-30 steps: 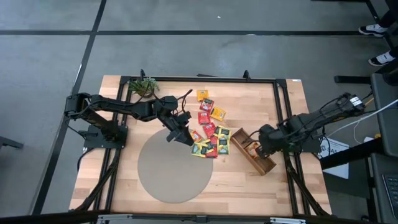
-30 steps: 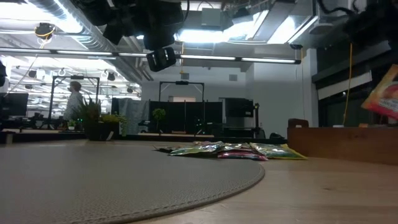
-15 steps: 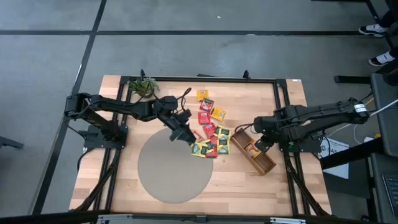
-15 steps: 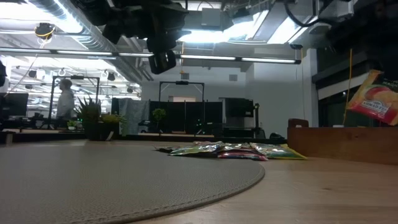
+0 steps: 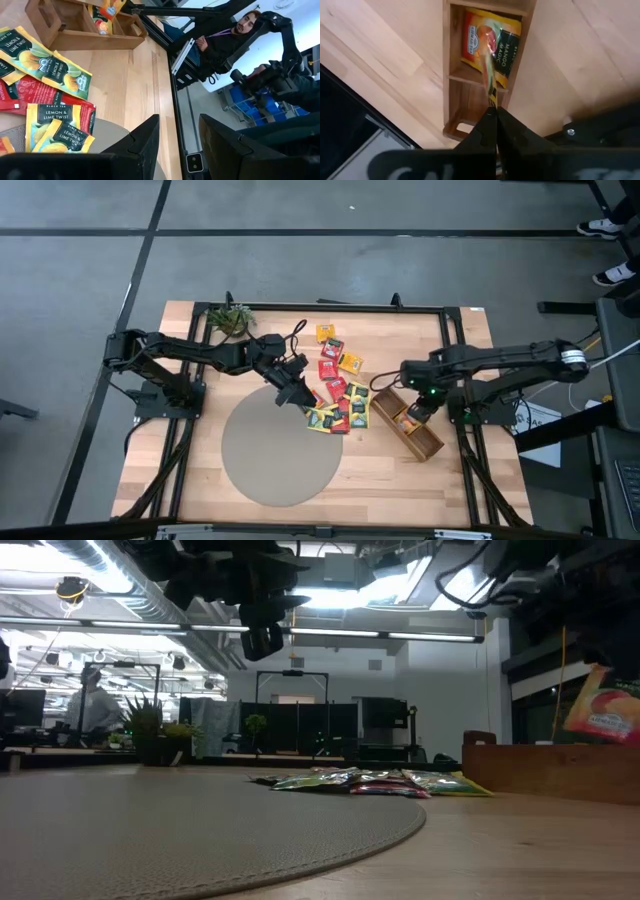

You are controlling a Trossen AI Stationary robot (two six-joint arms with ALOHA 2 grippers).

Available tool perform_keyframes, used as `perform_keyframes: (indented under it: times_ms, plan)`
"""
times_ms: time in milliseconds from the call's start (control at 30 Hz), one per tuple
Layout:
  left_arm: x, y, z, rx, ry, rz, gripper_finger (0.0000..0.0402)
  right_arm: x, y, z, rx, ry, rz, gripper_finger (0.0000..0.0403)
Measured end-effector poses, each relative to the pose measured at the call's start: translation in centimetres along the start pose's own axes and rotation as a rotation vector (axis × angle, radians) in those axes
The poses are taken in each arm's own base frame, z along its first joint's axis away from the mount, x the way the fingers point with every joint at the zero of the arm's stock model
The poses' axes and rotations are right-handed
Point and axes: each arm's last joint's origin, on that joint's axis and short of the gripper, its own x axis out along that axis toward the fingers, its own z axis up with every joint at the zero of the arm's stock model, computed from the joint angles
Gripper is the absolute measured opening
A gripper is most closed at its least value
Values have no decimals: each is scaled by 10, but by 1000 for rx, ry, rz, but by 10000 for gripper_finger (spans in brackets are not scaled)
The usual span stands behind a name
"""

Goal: Pick & Place Tea
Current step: Put the orange tea bag into the middle of the wooden organizer, then put the yellow tea bag into the bottom section of the wooden organizer

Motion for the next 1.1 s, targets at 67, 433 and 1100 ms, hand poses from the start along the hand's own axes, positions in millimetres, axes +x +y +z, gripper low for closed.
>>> perform_keyframes:
  times_ms: [67,433,1100]
  plan:
    - [0,0,0,-7,0,0,132,3,1,3,-10,20,-7,2]
    - [0,0,0,-15,0,0,132,8,3,8,-50,38,-7,13]
    - [0,1,0,-23,-14,17,132,8,7,13,-48,-50,-4,82]
